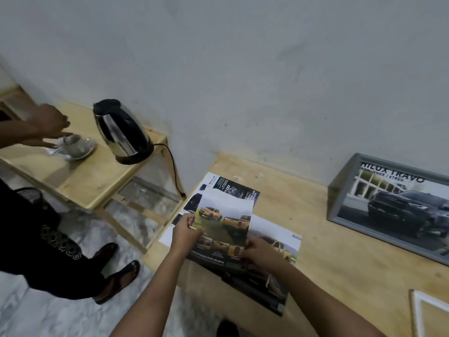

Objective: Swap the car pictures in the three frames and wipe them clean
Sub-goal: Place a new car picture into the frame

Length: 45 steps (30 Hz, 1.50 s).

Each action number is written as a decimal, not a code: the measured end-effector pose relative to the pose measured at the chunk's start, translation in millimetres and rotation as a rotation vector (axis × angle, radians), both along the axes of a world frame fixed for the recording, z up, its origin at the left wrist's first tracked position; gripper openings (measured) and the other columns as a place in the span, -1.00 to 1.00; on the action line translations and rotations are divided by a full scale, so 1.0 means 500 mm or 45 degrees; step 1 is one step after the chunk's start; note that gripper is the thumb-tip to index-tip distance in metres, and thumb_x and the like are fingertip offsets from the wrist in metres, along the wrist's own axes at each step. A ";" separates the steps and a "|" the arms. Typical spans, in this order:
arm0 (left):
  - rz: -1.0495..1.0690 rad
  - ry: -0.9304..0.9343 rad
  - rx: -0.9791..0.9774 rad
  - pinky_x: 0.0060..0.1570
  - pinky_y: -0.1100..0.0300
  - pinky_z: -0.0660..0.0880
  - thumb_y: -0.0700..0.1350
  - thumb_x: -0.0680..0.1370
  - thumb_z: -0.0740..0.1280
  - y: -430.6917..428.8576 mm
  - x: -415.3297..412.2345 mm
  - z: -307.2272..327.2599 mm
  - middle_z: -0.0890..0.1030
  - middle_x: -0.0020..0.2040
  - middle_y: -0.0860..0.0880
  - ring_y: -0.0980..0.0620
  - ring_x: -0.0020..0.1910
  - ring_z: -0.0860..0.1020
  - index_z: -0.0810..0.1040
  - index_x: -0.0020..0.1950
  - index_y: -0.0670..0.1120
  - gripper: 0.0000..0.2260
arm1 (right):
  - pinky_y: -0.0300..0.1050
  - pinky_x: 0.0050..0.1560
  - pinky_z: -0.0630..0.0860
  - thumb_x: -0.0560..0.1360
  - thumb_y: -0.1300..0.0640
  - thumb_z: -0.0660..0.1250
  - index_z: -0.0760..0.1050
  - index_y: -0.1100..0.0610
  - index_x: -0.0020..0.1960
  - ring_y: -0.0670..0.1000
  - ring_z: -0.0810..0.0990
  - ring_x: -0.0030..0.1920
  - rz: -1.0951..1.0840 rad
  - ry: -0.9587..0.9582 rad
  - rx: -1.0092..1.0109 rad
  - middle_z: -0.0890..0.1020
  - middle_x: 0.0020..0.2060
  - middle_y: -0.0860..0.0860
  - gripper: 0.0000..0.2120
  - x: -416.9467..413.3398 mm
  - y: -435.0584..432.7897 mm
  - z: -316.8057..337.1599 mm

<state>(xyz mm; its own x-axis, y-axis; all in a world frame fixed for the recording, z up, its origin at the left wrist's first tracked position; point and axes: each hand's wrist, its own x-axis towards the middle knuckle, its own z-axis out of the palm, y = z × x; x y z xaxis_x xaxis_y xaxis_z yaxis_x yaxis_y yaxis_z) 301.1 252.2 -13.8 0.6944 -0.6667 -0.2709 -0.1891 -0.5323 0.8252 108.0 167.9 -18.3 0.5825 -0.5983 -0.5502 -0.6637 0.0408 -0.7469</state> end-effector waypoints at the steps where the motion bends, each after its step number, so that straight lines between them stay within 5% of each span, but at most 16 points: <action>1: -0.026 -0.051 0.002 -0.40 0.37 0.33 -0.34 0.40 0.35 -0.003 0.012 -0.002 0.54 -0.20 -0.03 0.05 -0.24 0.48 0.49 -0.04 -0.10 -0.79 | -0.14 -0.26 0.57 0.49 0.17 0.33 0.44 0.10 -0.28 -0.03 0.59 -0.35 0.029 0.032 -0.014 0.60 -0.35 0.03 -0.82 0.013 0.004 0.001; 4: -0.050 -0.250 -0.017 -0.40 0.36 0.24 -0.33 0.43 0.34 -0.013 0.043 -0.016 0.53 -0.19 -0.09 0.05 -0.26 0.42 0.55 -0.05 -0.17 -0.86 | -0.09 -0.22 0.62 0.52 0.13 0.30 0.47 0.11 -0.29 -0.01 0.63 -0.35 0.072 0.104 -0.039 0.64 -0.37 0.03 -0.79 0.051 0.005 -0.010; 7: -0.086 -0.410 0.078 -0.19 0.23 0.25 -0.34 0.43 0.31 -0.024 0.064 -0.046 0.53 -0.04 -0.23 -0.11 -0.09 0.44 0.56 0.00 -0.25 -0.84 | -0.15 -0.20 0.59 0.54 0.10 0.29 0.46 0.11 -0.23 -0.03 0.61 -0.35 0.101 0.159 -0.047 0.65 -0.34 0.02 -0.82 0.081 0.006 -0.020; 10: -0.096 -0.505 0.187 -0.06 0.03 0.41 -0.29 0.47 0.27 -0.037 0.074 -0.063 0.49 0.02 -0.21 -0.19 0.02 0.45 0.54 0.04 -0.22 -0.83 | -0.24 -0.25 0.56 0.55 0.09 0.27 0.47 0.14 -0.17 -0.05 0.61 -0.34 0.072 0.183 -0.080 0.65 -0.30 0.04 -0.83 0.107 0.007 -0.035; 15: -0.082 -0.525 0.253 -0.06 0.11 0.40 -0.27 0.54 0.16 -0.053 0.079 -0.099 0.42 0.08 -0.10 -0.13 0.06 0.45 0.46 0.13 -0.15 -0.80 | -0.33 -0.30 0.50 0.56 0.15 0.26 0.46 0.12 -0.25 -0.10 0.54 -0.38 0.025 0.190 0.005 0.57 -0.35 -0.01 -0.79 0.116 -0.003 -0.044; 20: -0.282 -0.677 0.218 0.28 -0.04 0.36 -0.24 0.58 0.17 -0.061 0.033 -0.123 0.36 0.35 -0.17 -0.14 0.34 0.31 0.37 0.36 -0.20 -0.65 | -0.15 -0.18 0.43 0.49 0.22 0.27 0.45 0.18 -0.08 0.07 0.53 -0.12 -0.470 0.116 -0.260 0.55 -0.15 0.09 -0.97 0.050 -0.025 -0.064; 25: -0.645 -0.706 0.314 0.43 -0.06 0.11 0.06 0.59 0.11 -0.051 -0.040 -0.148 0.15 0.51 -0.19 -0.17 0.49 0.10 0.18 0.50 -0.12 -0.48 | -0.03 0.13 0.34 0.42 0.15 0.36 0.34 0.24 0.23 0.20 0.34 0.20 -0.752 0.539 -0.567 0.38 0.17 0.18 -0.57 -0.068 -0.058 -0.078; 29: -0.724 -0.761 0.480 0.46 -0.02 -0.13 0.18 0.49 -0.18 -0.052 -0.054 -0.158 -0.11 0.55 -0.14 -0.11 0.53 -0.17 -0.10 0.55 -0.07 -0.34 | 0.08 0.17 0.38 0.36 -0.04 0.44 0.24 0.20 0.28 0.20 0.28 0.26 -0.879 0.682 -0.375 0.29 0.23 0.17 -0.36 -0.078 -0.057 -0.076; 34: -0.792 -0.841 0.544 0.45 -0.04 -0.21 0.25 0.40 -0.42 -0.045 -0.053 -0.174 -0.23 0.54 -0.15 -0.11 0.51 -0.25 -0.25 0.52 -0.08 -0.25 | 0.07 0.17 0.39 0.31 0.01 0.48 0.19 0.20 0.29 0.21 0.31 0.27 -0.938 0.668 -0.213 0.31 0.25 0.19 -0.29 -0.063 -0.068 -0.074; 37: -0.805 -0.846 0.559 0.44 -0.05 -0.24 0.24 0.36 -0.47 -0.045 -0.050 -0.179 -0.28 0.52 -0.15 -0.10 0.50 -0.29 -0.31 0.50 -0.09 -0.23 | 0.03 0.08 0.49 0.23 -0.02 0.53 0.29 0.23 0.19 0.22 0.50 0.13 -1.056 0.551 -0.091 0.49 0.13 0.21 -0.31 -0.078 -0.081 -0.085; 40: -0.795 -0.825 0.556 0.44 -0.04 -0.24 0.25 0.36 -0.46 -0.043 -0.050 -0.177 -0.31 0.52 -0.14 -0.09 0.50 -0.31 -0.34 0.49 -0.09 -0.25 | -0.04 -0.24 0.53 0.28 -0.01 0.50 0.48 0.25 -0.09 0.14 0.60 -0.29 -0.986 0.387 -0.007 0.66 -0.23 0.22 -0.60 -0.093 -0.081 -0.085; 45: -0.831 -0.784 0.605 0.46 -0.05 -0.19 0.19 0.59 -0.18 -0.047 -0.044 -0.163 -0.30 0.52 -0.13 -0.08 0.50 -0.30 -0.32 0.50 -0.07 -0.41 | -0.17 -0.47 0.28 0.31 0.26 0.46 0.38 0.25 -0.21 -0.01 0.38 -0.52 -0.970 0.035 0.116 0.44 -0.45 0.11 -0.76 -0.109 -0.061 -0.075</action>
<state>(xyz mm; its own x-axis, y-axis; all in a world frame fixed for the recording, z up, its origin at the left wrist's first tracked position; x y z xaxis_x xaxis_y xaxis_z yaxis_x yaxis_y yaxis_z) 279.1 228.8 -95.5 0.3411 -0.8822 -0.3246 -0.8813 -0.4203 0.2162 53.4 137.2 -55.6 0.0129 -0.7804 -0.6251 -0.4456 0.5551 -0.7023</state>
